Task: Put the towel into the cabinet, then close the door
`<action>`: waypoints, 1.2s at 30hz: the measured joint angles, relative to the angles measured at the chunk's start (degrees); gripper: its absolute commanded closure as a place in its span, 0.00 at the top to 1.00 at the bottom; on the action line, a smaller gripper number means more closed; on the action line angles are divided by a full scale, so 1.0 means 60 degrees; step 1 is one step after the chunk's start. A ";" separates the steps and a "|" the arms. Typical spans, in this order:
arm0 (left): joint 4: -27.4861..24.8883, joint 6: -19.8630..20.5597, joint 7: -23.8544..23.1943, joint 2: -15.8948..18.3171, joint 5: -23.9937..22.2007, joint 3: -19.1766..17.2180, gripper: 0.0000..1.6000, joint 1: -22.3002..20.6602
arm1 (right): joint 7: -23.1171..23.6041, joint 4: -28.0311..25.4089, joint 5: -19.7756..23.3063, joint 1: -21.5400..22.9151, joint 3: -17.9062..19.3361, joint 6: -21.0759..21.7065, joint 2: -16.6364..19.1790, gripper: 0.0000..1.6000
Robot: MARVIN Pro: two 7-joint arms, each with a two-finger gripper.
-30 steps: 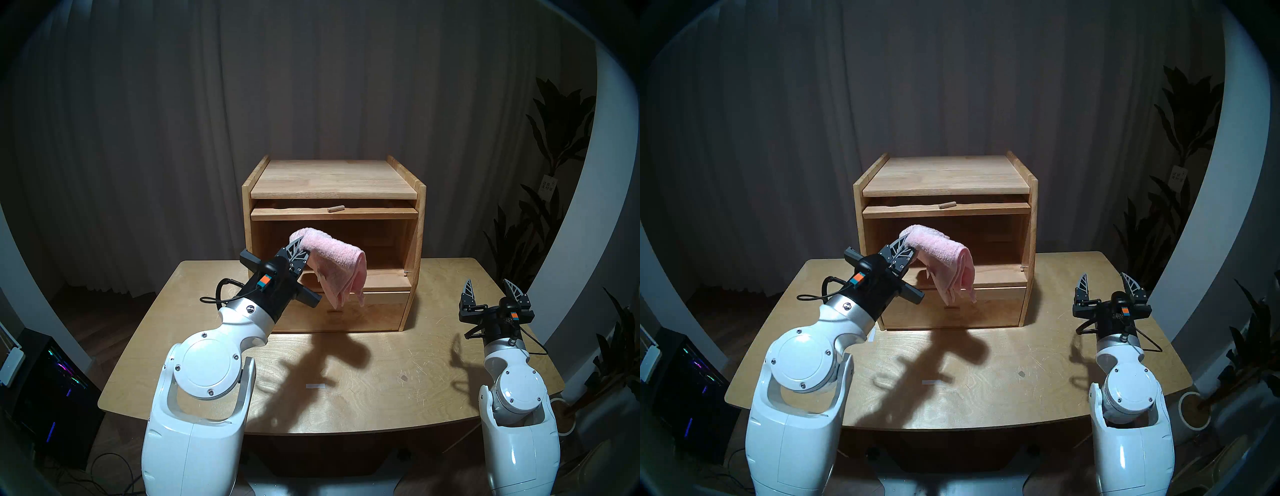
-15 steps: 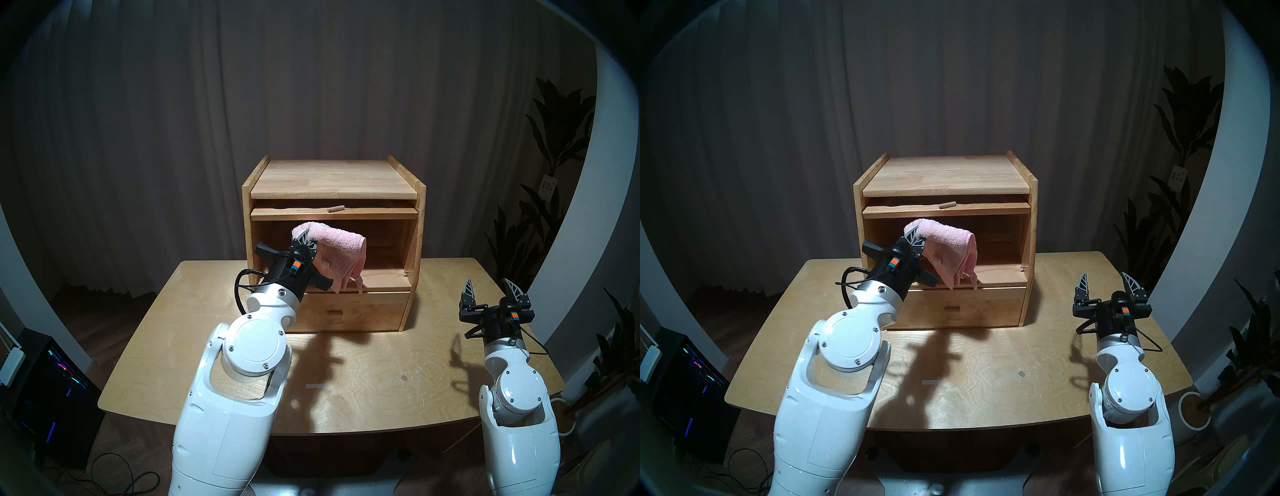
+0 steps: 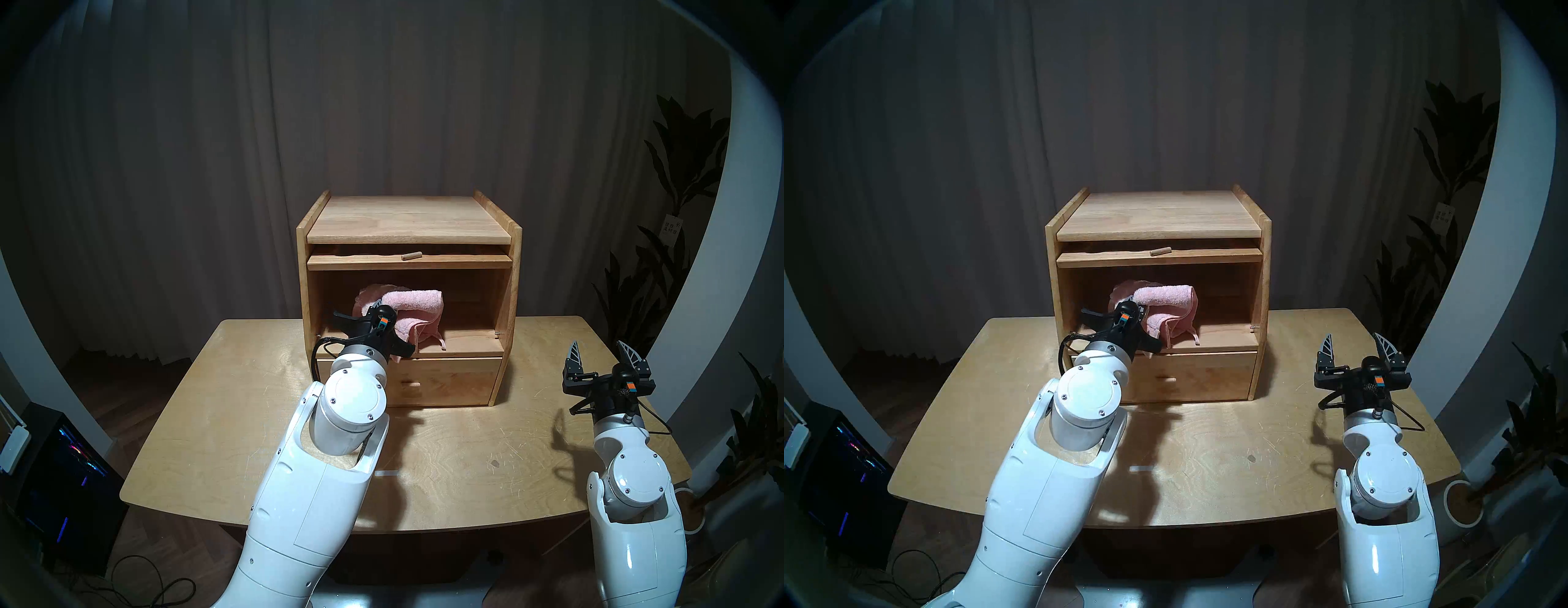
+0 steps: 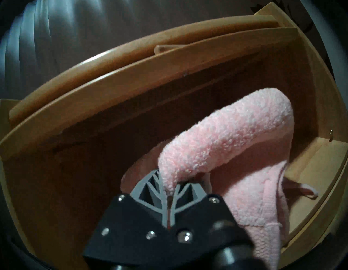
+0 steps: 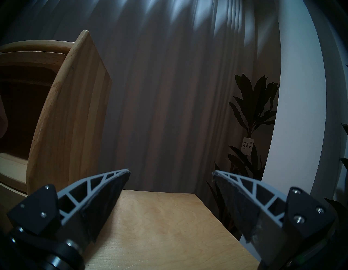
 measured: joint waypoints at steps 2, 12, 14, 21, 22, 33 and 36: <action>0.0134 0.0220 0.0034 -0.0062 -0.0429 -0.0012 0.00 -0.0172 | 0.0000 -0.0005 0.0000 -0.0002 0.0000 0.0000 0.0000 1.00; 0.0916 0.0871 0.0602 -0.0346 -0.1802 -0.0043 0.00 -0.1019 | 0.0002 -0.0040 0.0000 -0.0021 0.0000 0.0000 -0.0003 1.00; 0.1136 0.0902 0.0849 -0.0406 -0.1871 0.0005 0.00 -0.1209 | 0.0002 -0.0047 0.0000 -0.0026 0.0000 0.0000 -0.0004 1.00; 0.1962 0.0770 0.1711 -0.0668 -0.1735 0.0088 0.00 -0.1791 | 0.0002 -0.0061 0.0000 -0.0038 0.0000 0.0002 -0.0006 1.00; 0.2062 0.0742 0.1792 -0.0702 -0.1717 0.0090 0.00 -0.1860 | 0.0003 -0.0064 0.0001 -0.0040 0.0000 0.0002 -0.0007 1.00; 0.3434 0.0386 0.2632 -0.1195 -0.1658 0.0111 0.00 -0.2666 | 0.0003 -0.0092 0.0005 -0.0062 0.0000 0.0002 -0.0010 1.00; 0.3756 0.0266 0.2805 -0.1333 -0.1691 0.0103 0.00 -0.2850 | 0.0003 -0.0101 0.0005 -0.0068 0.0000 0.0002 -0.0011 1.00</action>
